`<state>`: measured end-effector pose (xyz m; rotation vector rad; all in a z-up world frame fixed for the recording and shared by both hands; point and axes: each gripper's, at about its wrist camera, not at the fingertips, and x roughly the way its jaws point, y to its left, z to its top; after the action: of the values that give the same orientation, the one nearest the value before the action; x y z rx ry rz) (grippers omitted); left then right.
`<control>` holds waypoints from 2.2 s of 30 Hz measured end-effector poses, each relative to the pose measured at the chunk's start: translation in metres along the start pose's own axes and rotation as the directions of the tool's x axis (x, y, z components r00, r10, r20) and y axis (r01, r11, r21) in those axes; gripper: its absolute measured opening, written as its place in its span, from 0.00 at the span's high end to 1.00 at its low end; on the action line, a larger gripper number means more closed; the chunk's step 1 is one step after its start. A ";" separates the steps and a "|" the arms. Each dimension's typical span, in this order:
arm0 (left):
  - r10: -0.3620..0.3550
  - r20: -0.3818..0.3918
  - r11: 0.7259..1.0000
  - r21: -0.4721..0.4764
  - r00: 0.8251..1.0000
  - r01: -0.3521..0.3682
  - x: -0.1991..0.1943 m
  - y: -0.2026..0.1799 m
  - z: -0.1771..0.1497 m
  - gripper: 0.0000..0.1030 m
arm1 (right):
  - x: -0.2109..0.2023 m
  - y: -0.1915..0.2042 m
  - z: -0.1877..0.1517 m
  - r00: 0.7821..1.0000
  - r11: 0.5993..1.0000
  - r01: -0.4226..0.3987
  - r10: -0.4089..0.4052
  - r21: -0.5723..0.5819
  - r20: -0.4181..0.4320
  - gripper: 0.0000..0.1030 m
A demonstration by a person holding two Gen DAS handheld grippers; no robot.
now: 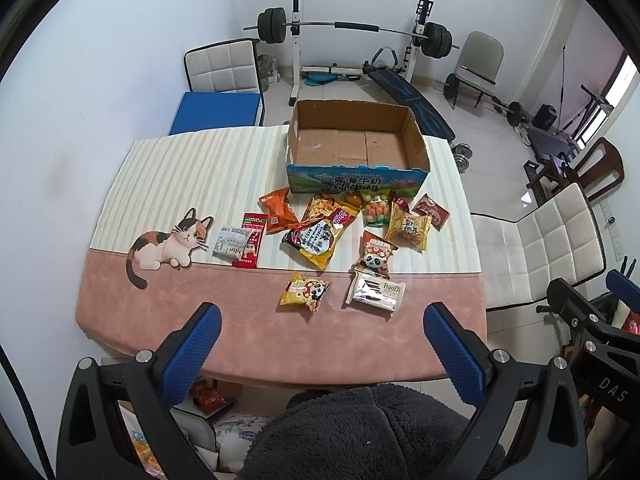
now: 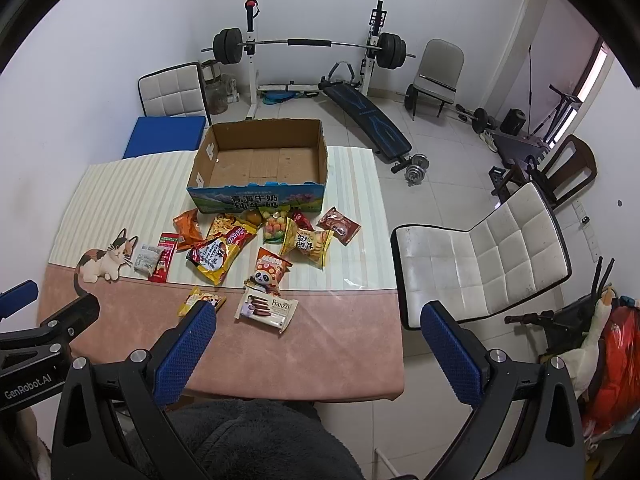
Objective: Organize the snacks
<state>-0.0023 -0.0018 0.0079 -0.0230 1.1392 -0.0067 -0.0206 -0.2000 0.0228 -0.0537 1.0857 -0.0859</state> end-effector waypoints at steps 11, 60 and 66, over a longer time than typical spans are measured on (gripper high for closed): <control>-0.005 0.000 1.000 -0.004 1.000 0.005 -0.002 0.000 0.001 0.00 | -0.001 0.001 0.000 1.000 1.000 0.000 0.000 -0.002 0.002 0.00; 0.069 -0.090 0.998 0.015 0.994 -0.067 0.151 0.038 0.055 0.00 | 0.177 0.005 0.013 0.953 0.977 -0.160 0.190 0.143 -0.235 0.00; 0.110 -0.187 0.988 0.128 0.976 -0.087 0.238 0.035 0.075 0.00 | 0.287 0.021 0.008 0.907 0.965 -0.153 0.223 0.214 -0.356 0.00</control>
<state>0.1654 0.0305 -0.1773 0.1432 1.3323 0.0120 0.1204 -0.2063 -0.2278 0.2429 1.4601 -0.0199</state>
